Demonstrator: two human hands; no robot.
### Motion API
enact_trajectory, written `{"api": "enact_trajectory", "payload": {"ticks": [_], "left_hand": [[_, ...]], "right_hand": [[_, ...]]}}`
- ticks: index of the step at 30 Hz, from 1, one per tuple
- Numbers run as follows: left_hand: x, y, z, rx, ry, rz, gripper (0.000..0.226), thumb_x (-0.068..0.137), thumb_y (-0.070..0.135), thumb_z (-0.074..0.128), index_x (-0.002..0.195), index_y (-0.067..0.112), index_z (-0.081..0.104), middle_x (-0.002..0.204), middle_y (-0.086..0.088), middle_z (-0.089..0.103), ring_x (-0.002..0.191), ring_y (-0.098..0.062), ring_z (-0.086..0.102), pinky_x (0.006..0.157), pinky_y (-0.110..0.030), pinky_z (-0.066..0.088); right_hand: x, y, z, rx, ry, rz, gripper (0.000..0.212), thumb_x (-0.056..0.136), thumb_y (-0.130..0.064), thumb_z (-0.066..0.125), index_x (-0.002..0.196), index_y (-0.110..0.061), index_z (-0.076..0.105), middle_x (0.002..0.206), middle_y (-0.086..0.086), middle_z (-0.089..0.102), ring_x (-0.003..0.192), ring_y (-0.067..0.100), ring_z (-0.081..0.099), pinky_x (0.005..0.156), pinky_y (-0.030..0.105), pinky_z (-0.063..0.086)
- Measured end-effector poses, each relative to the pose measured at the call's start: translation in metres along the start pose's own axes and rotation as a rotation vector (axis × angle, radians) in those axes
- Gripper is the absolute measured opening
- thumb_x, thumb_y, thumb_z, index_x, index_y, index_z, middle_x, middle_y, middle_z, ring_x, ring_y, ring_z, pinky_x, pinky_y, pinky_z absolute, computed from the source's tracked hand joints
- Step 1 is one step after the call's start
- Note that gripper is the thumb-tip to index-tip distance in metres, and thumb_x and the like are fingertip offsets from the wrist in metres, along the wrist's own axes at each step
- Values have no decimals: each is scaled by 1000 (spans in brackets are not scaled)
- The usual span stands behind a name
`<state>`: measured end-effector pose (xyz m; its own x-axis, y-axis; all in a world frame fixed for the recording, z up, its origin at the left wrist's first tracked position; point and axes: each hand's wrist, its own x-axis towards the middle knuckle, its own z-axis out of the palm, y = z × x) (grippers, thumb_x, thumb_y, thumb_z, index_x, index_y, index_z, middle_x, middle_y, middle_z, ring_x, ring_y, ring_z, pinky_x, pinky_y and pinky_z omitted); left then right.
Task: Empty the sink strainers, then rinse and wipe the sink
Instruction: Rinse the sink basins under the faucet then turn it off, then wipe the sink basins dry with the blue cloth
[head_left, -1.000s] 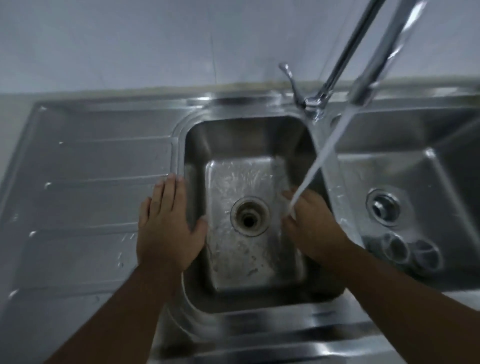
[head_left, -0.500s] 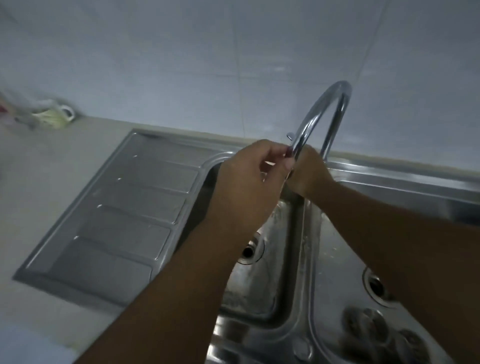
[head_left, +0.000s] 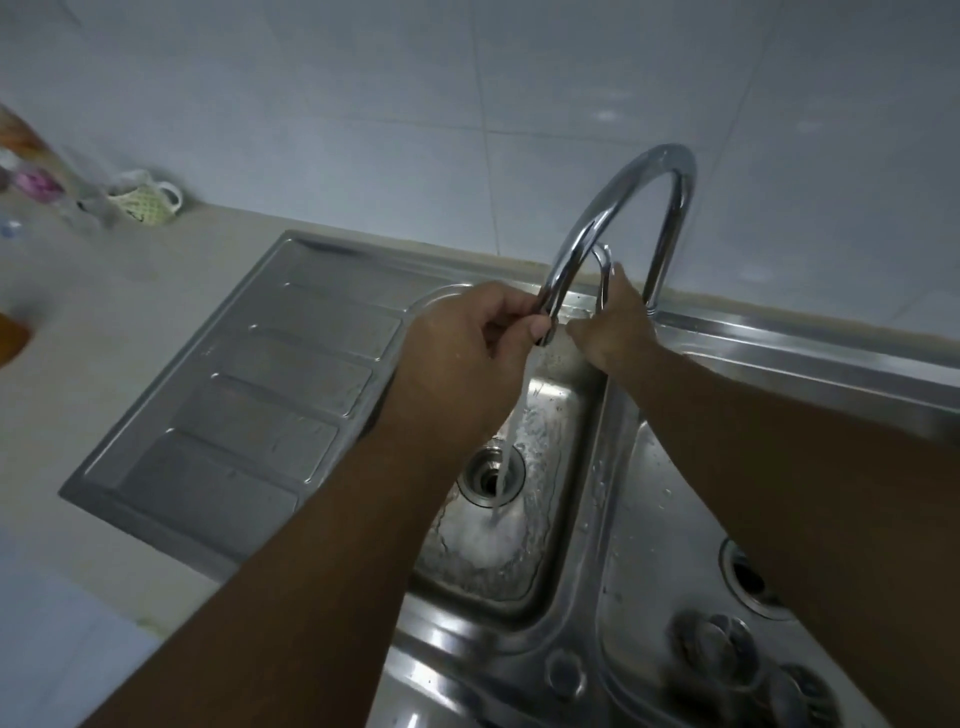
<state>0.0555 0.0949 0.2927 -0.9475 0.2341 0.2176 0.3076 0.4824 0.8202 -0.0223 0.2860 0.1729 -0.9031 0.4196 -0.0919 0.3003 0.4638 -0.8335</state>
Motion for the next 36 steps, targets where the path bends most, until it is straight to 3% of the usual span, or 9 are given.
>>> {"api": "enact_trajectory", "payload": {"ticks": [4,7,11,17,20,23,27,30,36], "left_hand": [[-5,-3,4,-28,13,-36,10,96,20,70,104,22,77,86,14,75,79,3,70,73,-18,57],[-10,-4,7,-87,38,-28,8,96,18,71,102,19,77,87,15,74,83,4,69,74,-11,54],[-21,-1,15,-173,54,19,12,94,20,73,105,21,79,90,16,75,87,4,70,78,-10,54],[-49,18,51,-257,-165,162,34,99,19,67,133,12,67,128,-2,72,117,-10,68,102,-35,56],[-63,29,74,-229,-327,229,50,102,15,62,150,13,48,151,-4,53,137,-2,46,115,-18,39],[-72,39,95,-130,-413,312,63,103,19,60,159,19,31,163,-1,36,144,-4,35,104,5,19],[-84,48,119,39,-428,390,83,103,34,57,163,24,1,172,0,15,151,-23,31,111,-30,35],[-109,48,143,176,-420,291,83,104,46,45,162,24,-10,173,1,-6,157,-21,5,125,-51,25],[-204,65,241,354,-693,203,74,105,46,39,164,17,6,173,0,-1,159,-20,3,128,-44,15]], "right_hand": [[-21,5,-7,122,33,79,79,82,-9,74,148,-34,39,121,-6,61,113,20,61,81,28,51],[-36,4,-17,137,-41,96,66,86,-13,69,144,-32,45,123,-5,62,112,20,60,91,36,53],[-92,11,-28,-56,-3,39,42,93,-23,68,134,-25,58,116,-1,68,99,17,66,70,22,55],[-211,51,-52,-549,90,166,49,99,-41,55,144,-21,54,144,4,61,133,25,54,109,39,41],[-247,69,-72,-658,56,251,59,103,-44,46,157,-21,37,163,2,39,153,22,31,124,44,25],[-272,80,-94,-657,79,320,62,106,-44,39,161,-19,26,170,2,23,158,21,16,126,46,12],[-297,97,-128,-694,96,318,64,107,-46,35,163,-18,20,171,2,17,159,19,9,128,43,7],[-312,124,-165,-708,93,300,67,106,-50,34,163,-20,18,172,2,14,159,19,7,128,42,5],[-355,217,-273,-783,97,274,69,105,-52,35,163,-19,19,172,5,15,159,22,5,126,41,4]]}}
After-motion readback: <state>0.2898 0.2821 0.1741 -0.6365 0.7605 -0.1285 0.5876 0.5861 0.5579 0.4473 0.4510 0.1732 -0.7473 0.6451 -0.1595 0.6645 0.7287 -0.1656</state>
